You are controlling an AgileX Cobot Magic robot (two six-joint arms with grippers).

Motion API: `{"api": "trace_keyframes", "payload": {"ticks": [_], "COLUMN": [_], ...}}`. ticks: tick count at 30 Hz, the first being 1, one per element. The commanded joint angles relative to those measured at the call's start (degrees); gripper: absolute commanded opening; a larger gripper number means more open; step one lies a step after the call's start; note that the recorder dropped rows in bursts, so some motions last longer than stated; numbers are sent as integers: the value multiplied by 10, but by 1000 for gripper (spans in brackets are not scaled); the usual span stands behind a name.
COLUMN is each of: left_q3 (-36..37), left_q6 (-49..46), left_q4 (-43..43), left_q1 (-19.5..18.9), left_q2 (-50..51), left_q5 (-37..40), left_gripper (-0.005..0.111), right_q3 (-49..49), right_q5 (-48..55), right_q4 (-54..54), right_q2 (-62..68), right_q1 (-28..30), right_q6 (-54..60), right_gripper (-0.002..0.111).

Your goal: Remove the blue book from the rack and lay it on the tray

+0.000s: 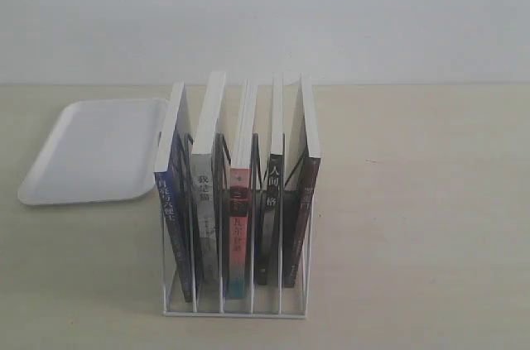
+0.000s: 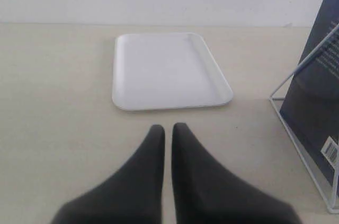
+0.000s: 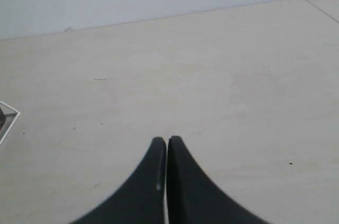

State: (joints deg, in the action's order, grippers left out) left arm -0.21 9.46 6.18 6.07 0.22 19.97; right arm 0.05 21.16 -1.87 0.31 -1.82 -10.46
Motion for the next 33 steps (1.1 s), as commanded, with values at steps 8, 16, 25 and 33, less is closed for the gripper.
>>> {"api": "trace_keyframes", "payload": {"ticks": [8, 16, 25, 33], "left_q3": [2, -75, -79, -79], "left_q6": [6, 17, 16, 17], "left_q4": [-14, -192, -191, -253], "left_q1": [-1, -1, -1, -1], "left_q2": [-2, -2, -2, -2], "left_q5": [-24, -41, -58, -308], "left_gripper": [5, 5, 5, 5], "right_q3": [-1, -1, -1, -1], "right_q5": [-3, -3, -10, -10], "right_q4": [-1, -1, -1, -1], "right_q2": [-3, -3, -3, -3], "right_q1": [1, 1, 1, 1], "right_q6": [3, 3, 3, 3], "right_gripper": [0, 0, 0, 0]}}
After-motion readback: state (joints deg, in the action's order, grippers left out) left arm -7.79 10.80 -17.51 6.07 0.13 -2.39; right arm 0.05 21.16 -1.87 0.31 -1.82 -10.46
